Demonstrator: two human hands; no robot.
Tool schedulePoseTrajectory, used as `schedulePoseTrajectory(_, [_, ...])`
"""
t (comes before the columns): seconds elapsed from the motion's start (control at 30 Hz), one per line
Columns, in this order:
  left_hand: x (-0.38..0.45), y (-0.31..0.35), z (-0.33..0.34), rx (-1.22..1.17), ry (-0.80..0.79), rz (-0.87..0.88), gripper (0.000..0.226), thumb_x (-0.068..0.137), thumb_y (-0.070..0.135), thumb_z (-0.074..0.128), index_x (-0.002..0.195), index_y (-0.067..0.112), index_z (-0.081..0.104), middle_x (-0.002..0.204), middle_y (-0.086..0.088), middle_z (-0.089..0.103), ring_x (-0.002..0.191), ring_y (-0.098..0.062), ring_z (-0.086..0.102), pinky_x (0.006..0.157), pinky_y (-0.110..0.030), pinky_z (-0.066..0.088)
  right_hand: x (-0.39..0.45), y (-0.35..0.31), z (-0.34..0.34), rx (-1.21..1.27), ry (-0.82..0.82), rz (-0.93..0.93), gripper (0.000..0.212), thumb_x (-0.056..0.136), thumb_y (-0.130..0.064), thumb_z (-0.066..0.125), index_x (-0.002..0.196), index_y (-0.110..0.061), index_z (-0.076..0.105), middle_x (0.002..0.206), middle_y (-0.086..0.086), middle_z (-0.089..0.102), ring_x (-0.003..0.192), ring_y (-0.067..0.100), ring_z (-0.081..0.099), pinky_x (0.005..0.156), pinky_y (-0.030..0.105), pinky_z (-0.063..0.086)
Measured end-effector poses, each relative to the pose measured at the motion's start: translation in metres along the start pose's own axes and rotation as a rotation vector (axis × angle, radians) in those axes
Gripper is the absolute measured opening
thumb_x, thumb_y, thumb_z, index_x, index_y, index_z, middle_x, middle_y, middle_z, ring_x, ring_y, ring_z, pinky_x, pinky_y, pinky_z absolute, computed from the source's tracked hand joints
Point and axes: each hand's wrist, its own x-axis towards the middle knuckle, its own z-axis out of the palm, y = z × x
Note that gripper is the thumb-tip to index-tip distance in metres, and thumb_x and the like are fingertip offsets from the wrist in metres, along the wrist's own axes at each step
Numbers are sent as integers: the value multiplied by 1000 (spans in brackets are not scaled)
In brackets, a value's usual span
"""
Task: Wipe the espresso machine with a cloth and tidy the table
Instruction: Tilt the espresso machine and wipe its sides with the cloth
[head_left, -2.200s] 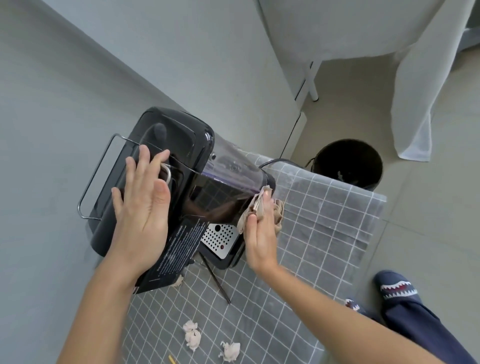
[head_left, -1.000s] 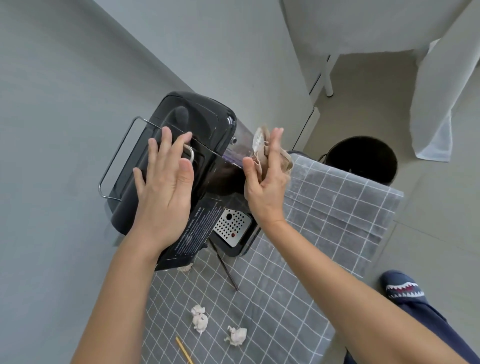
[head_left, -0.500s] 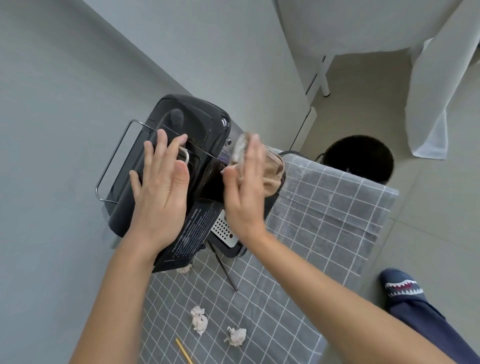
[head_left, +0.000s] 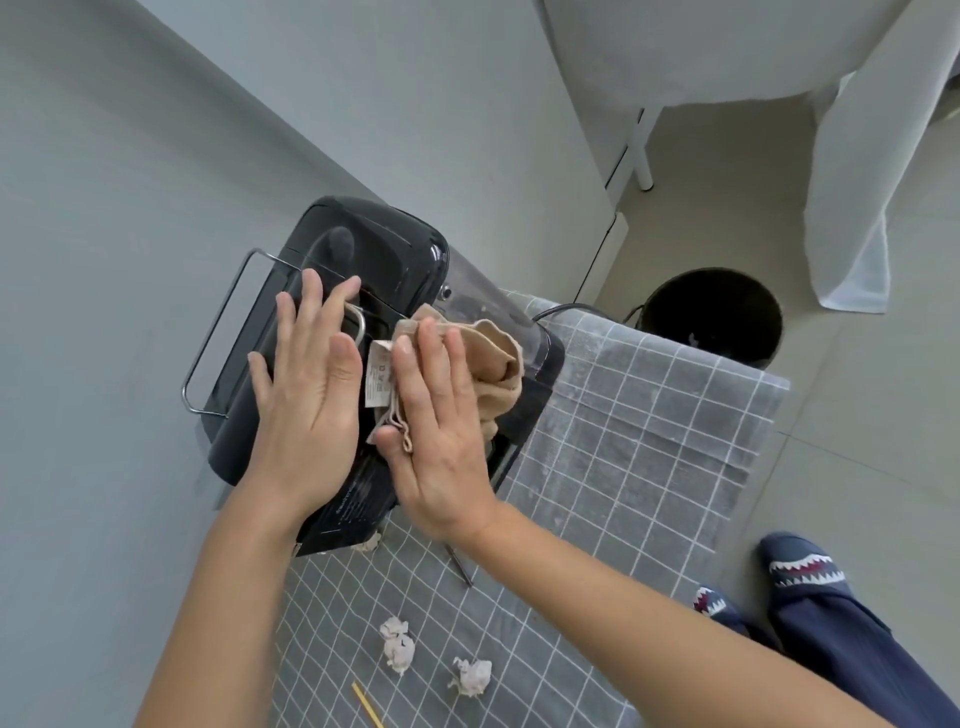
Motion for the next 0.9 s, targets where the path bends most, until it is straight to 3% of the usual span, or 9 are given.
schedulePoseTrajectory(0.1, [1,0,1,-7,3,6,49,98,50,9,145,45,20,158,20,-1,143,3,-12,114,-46,-12,9,20,4,-93,75,96,58,103,-46,18,154,-18,12,162,-2,5,152,34,9,120,60,10])
schedulePoseTrajectory(0.27, [0,1,0,-6,-6,-9,49,98,51,8,145,47,19,158,21,-2,143,3,-13,113,-42,-15,2,83,-2,41,220,738,60,100,-49,15,156,-28,16,165,-10,9,153,11,1,122,55,4])
schedulePoseTrajectory(0.37, [-1,1,1,-10,-3,-14,49,97,52,8,145,47,20,158,21,-2,143,2,-14,112,-42,-15,-11,98,-6,117,199,894,57,103,-48,15,157,-29,12,165,-10,6,152,11,-2,123,50,3])
schedulePoseTrajectory(0.47, [-2,1,3,-15,-10,-18,48,98,52,8,145,48,19,158,21,-2,143,2,-14,113,-44,-15,-11,71,-3,186,183,1029,62,101,-52,14,157,-30,1,165,-12,-4,151,6,-8,123,49,1])
schedulePoseTrajectory(0.57, [-2,-2,3,-4,-8,-8,50,96,55,6,145,49,16,158,22,-4,142,3,-15,113,-45,-15,-12,21,1,230,122,811,72,96,-62,13,156,-27,-7,164,-14,-14,149,1,-17,124,45,-4])
schedulePoseTrajectory(0.7, [1,-2,3,-5,-13,-11,53,94,58,4,145,50,13,157,23,-6,142,4,-17,112,-43,-17,24,-9,1,145,114,423,75,98,-59,11,157,-13,6,166,-1,-3,153,17,-9,124,43,-2])
schedulePoseTrajectory(0.77, [3,-1,3,0,-15,-13,54,93,61,3,145,51,12,157,22,-6,142,2,-17,112,-44,-16,42,3,-1,79,149,372,75,98,-60,11,156,-13,12,166,-1,5,153,17,-2,124,46,4])
schedulePoseTrajectory(0.9, [2,-1,3,0,-16,-20,52,93,59,3,144,52,11,158,21,-6,142,1,-17,112,-47,-16,33,15,2,83,200,525,76,97,-63,9,157,-17,9,166,-3,4,153,10,-2,122,51,8])
